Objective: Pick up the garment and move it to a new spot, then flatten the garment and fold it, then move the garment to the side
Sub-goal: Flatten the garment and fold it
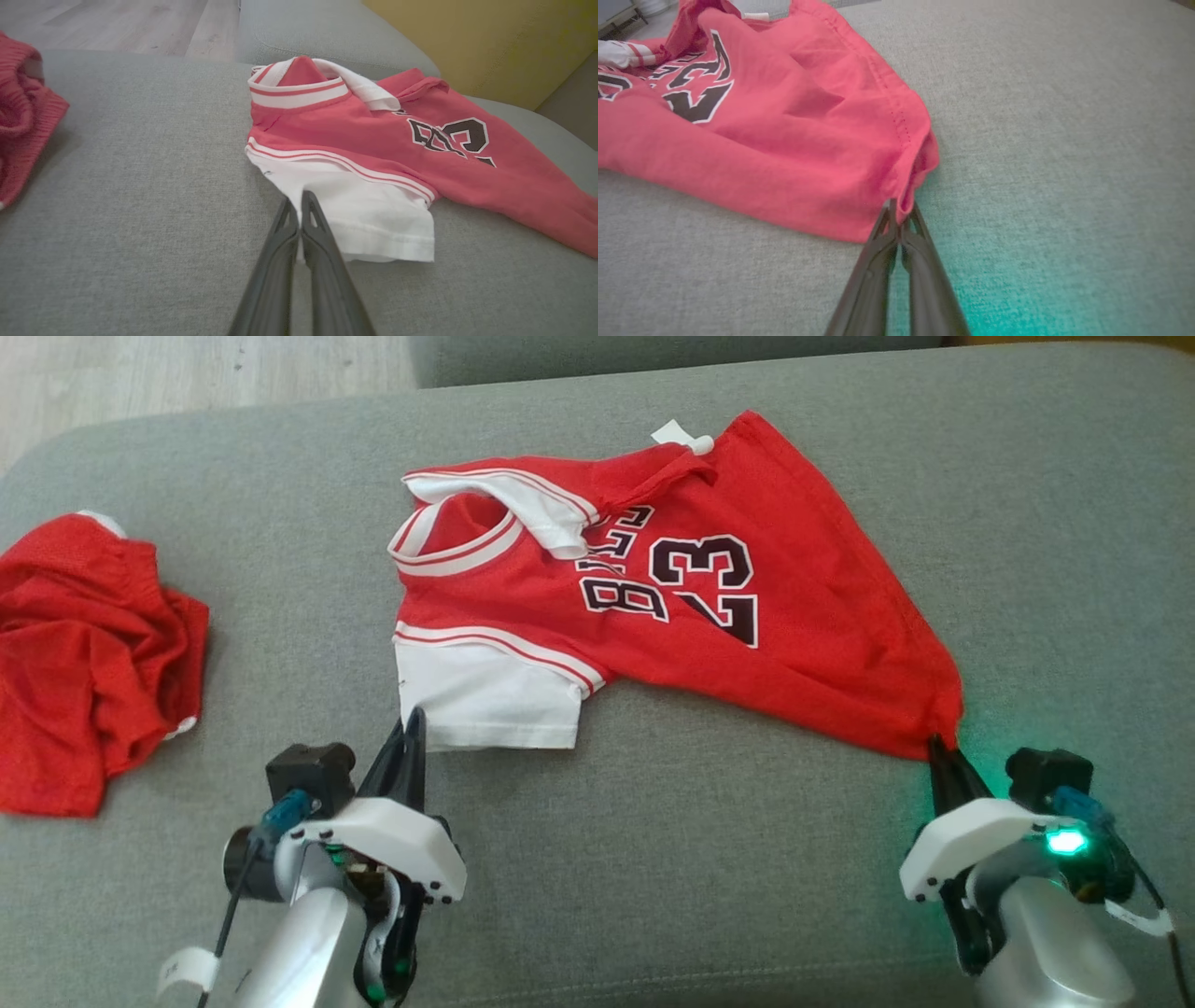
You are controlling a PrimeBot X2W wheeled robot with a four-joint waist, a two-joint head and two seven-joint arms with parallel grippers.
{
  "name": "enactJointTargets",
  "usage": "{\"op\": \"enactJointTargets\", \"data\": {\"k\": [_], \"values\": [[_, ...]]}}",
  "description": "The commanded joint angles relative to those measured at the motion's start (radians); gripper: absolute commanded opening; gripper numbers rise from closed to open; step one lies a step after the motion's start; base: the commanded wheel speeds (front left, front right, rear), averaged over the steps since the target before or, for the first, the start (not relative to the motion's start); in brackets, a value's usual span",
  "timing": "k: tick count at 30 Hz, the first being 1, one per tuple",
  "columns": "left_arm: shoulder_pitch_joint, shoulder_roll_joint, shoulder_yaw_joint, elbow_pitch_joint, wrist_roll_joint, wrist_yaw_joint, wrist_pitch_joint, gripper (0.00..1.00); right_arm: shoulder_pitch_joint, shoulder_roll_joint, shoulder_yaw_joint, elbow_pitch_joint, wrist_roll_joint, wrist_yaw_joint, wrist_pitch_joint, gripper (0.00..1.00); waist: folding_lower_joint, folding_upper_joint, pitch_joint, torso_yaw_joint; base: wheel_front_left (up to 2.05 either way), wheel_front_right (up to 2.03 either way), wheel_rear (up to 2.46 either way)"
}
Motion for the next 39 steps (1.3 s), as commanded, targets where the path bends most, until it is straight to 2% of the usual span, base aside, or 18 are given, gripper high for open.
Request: {"op": "enactJointTargets", "data": {"k": [1,5,9,17,19,26,32,36,39], "values": [[-0.012,0.020,0.031,-0.048,-0.005,0.007,-0.010,0.00,-0.050,-0.004,0.041,-0.021,0.012,0.007,-0.034,0.00,0.0000,0.0000,-0.002,-0.004,0.00,0.00,0.00],[-0.020,0.031,0.045,-0.091,-0.002,0.013,-0.045,0.00,-0.079,-0.004,0.054,-0.043,0.047,0.007,-0.076,0.00,0.0000,0.0000,-0.011,-0.009,0.00,0.00,0.00],[-0.037,0.042,0.074,-0.170,-0.009,0.004,-0.083,0.00,-0.106,-0.004,0.093,-0.119,0.103,0.007,-0.105,0.00,0.0000,0.0000,-0.036,-0.015,0.00,0.00,0.00],[-0.079,0.108,0.122,-0.408,0.010,-0.008,-0.097,0.00,-0.105,-0.004,0.095,-0.434,0.109,0.007,-0.122,0.00,0.0000,0.0000,-0.118,-0.018,0.00,0.00,0.00],[-0.089,0.121,0.126,-0.443,0.017,-0.009,-0.092,0.00,-0.099,-0.004,0.091,-0.481,0.106,0.007,-0.119,0.00,0.0000,0.0000,-0.129,-0.017,0.00,0.00,0.00],[-0.175,0.219,0.155,-0.730,0.081,-0.002,-0.012,0.00,-0.048,-0.010,0.057,-0.873,0.075,0.007,-0.046,0.00,0.0000,0.0000,-0.172,-0.024,0.00,0.00,0.00],[-0.306,0.295,0.165,-0.938,0.128,-0.024,0.106,0.00,-0.014,-0.026,0.017,-1.193,0.039,0.007,0.038,0.00,0.0000,0.0000,-0.177,-0.038,0.00,0.00,0.00],[-0.395,0.332,0.153,-0.994,0.141,-0.051,0.196,0.00,-0.004,-0.043,0.005,-1.327,0.010,0.007,0.097,0.00,0.0000,0.0000,-0.163,-0.052,0.00,0.00,0.00],[-0.441,0.334,0.138,-0.982,0.130,-0.063,0.247,0.00,0.000,-0.050,-0.002,-1.363,-0.002,0.007,0.139,0.00,0.0000,0.0000,-0.135,-0.059,0.00,0.00,0.00]]}}
